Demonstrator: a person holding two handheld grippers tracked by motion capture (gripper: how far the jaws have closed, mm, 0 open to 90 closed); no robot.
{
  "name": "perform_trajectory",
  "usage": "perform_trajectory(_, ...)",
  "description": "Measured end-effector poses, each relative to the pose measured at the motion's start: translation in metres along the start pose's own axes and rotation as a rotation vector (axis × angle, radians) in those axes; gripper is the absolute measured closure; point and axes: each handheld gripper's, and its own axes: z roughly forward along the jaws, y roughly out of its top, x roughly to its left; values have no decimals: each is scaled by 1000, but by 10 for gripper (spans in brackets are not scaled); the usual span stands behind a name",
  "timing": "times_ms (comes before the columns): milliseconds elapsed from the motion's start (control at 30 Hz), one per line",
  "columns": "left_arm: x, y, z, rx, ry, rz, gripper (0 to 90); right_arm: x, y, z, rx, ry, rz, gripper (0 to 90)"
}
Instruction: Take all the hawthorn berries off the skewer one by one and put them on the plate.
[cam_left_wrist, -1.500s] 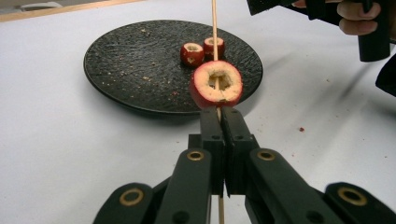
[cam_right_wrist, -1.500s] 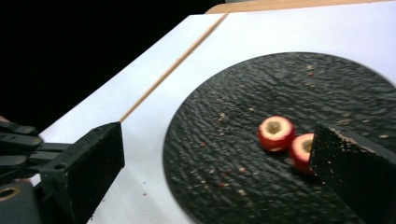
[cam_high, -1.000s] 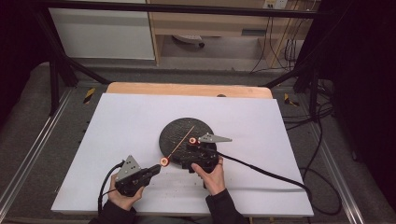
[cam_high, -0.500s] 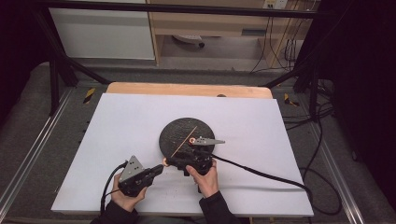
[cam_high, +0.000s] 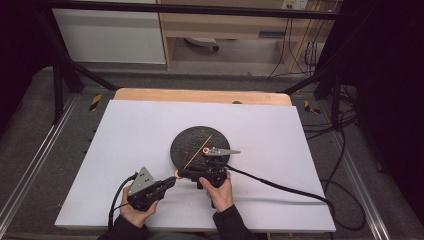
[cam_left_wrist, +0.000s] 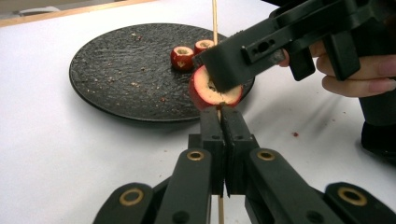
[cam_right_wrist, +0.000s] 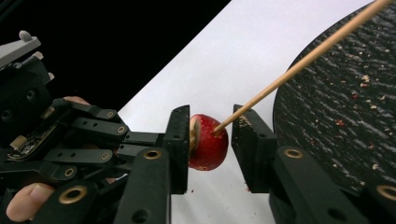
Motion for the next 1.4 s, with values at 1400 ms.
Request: perform_trajectory(1400, 1, 2, -10, -39, 2, 8, 885, -11, 81, -63, -151, -124, -31, 735)
